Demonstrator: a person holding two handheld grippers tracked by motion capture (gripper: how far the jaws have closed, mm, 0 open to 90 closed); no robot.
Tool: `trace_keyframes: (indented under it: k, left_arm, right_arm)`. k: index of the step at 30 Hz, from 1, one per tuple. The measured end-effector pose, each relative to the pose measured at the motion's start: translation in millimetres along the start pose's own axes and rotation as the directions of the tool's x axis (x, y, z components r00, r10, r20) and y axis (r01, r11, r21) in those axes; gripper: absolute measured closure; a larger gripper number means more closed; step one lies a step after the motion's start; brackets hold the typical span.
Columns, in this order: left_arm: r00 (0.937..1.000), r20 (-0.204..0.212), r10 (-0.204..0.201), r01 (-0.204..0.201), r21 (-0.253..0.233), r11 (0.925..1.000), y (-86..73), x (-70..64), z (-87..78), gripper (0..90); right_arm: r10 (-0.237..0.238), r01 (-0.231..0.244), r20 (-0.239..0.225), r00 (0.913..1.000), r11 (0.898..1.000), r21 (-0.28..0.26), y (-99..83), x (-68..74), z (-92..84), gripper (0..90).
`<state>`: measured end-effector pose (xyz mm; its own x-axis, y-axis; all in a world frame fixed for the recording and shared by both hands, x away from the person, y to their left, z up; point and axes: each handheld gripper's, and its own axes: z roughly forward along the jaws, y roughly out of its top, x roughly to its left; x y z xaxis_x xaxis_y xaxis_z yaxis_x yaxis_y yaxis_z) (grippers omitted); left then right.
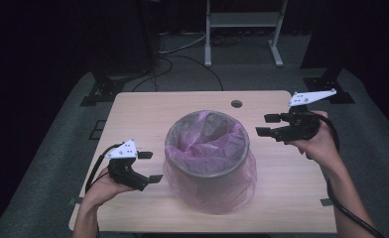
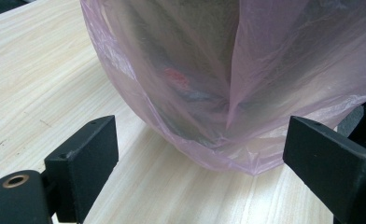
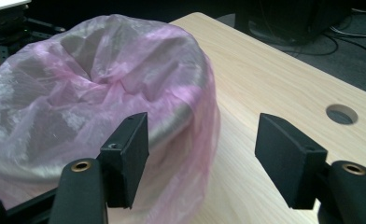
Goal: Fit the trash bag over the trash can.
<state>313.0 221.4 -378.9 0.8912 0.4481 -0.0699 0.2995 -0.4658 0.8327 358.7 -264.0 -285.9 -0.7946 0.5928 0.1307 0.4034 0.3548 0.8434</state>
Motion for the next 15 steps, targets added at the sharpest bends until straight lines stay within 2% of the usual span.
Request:
trace_keyframes:
  k: [2, 8, 12, 15]
  left_arm:
    - [1.0, -0.004, -0.009, 0.009, 0.001, 1.0, -0.5, 0.2, 0.0, 9.2]
    - [0.9999, -0.011, 0.001, -0.001, 0.016, 0.9999, -1.6, -0.8, -2.4, 9.2]
    - [0.9999, -0.016, -0.006, 0.006, 0.014, 0.9999, -6.5, -0.5, -4.1, 9.2]
    - [0.9993, -0.028, -0.026, 0.026, 0.015, 0.9995, -12.2, 1.7, -5.1, 9.2]
  right_arm:
    - [0.016, -0.016, 0.009, 0.9998, 1.0, -0.003, -5.6, -3.0, -3.6, 34.1]
    - [0.05, -0.05, 0.02, 0.9985, 0.999, -0.01, -27.0, -9.6, -9.4, 33.9]
    - [0.07, -0.07, 0.019, 0.9973, 0.997, -0.017, -40.1, -11.9, -10.0, 33.6]
    - [0.081, -0.081, 0.02, 0.9965, 0.997, -0.018, -49.3, -12.6, -10.0, 33.4]
